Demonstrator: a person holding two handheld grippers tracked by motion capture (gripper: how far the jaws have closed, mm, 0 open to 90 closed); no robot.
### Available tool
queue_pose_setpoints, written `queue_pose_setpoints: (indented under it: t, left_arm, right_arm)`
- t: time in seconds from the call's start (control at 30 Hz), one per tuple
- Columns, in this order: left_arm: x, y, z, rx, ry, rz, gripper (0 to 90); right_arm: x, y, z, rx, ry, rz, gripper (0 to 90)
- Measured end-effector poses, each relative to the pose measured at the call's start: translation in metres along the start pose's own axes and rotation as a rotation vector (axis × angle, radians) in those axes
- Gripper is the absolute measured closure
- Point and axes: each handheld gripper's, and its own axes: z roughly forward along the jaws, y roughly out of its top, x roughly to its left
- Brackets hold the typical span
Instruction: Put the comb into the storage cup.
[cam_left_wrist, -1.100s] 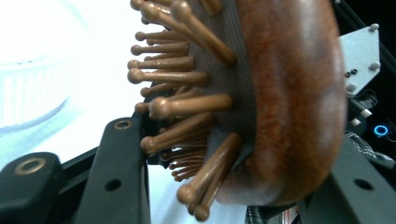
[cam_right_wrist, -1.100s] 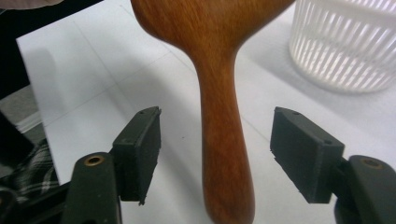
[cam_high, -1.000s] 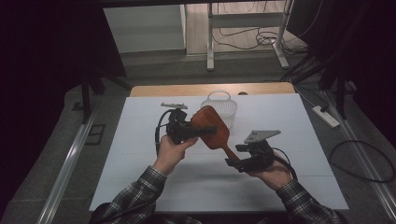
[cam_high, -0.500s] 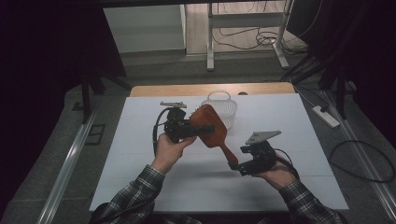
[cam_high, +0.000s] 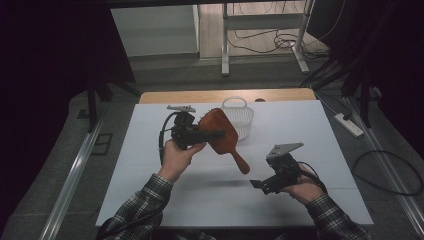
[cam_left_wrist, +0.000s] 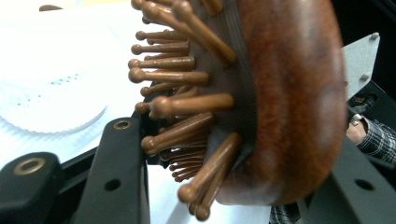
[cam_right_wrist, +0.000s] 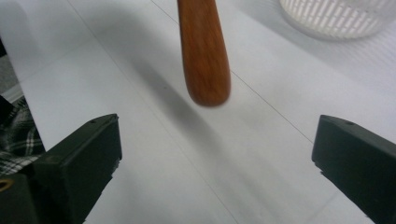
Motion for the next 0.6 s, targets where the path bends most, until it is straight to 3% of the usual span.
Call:
queue_pose_setpoints:
  t: [0.6]
  left_arm:
    - [0.013, 0.013, -0.014, -0.030, 0.034, -0.021, 53.4]
  right_arm:
    - [-0.010, -0.017, -0.015, -0.007, -0.042, 0.038, 0.0]
